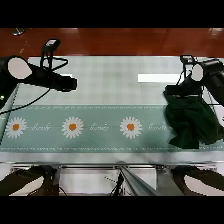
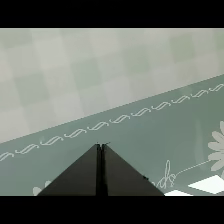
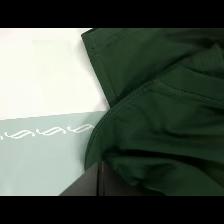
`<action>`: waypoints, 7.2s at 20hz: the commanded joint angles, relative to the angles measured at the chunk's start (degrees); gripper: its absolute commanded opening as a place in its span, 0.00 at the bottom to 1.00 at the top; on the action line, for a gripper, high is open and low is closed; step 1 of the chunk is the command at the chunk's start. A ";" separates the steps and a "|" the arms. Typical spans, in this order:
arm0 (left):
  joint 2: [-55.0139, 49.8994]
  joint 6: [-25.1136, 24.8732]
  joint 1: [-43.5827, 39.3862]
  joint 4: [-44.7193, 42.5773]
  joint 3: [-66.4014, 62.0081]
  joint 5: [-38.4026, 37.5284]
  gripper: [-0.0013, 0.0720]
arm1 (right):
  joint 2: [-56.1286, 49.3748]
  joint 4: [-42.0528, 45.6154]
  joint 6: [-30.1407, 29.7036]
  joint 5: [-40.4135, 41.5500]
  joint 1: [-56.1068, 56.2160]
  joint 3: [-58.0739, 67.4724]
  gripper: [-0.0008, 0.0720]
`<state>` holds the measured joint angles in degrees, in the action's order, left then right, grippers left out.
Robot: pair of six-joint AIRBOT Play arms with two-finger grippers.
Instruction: Fold the shirts.
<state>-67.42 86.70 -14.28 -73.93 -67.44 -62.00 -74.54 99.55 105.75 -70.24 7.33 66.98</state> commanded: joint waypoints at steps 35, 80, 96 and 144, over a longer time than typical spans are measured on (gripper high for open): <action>-5.86 0.44 -0.39 0.37 0.02 4.57 0.98 | -1.62 13.66 -3.61 -5.09 -14.12 -9.81 0.86; 36.52 -0.46 14.27 7.28 31.69 1.99 0.98 | -6.21 -35.12 -20.52 10.75 31.80 17.49 0.07; 30.75 1.57 14.49 12.11 46.12 -5.68 0.98 | 14.21 -29.03 -19.15 -3.63 -22.32 -5.60 0.86; 9.33 -29.94 22.58 60.15 9.99 -3.28 0.04 | 10.86 -49.92 -25.35 -1.03 -11.26 14.23 0.07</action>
<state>-62.70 56.12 3.79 -18.02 -44.34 -61.43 -64.16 48.47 78.02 -66.30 -0.54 60.25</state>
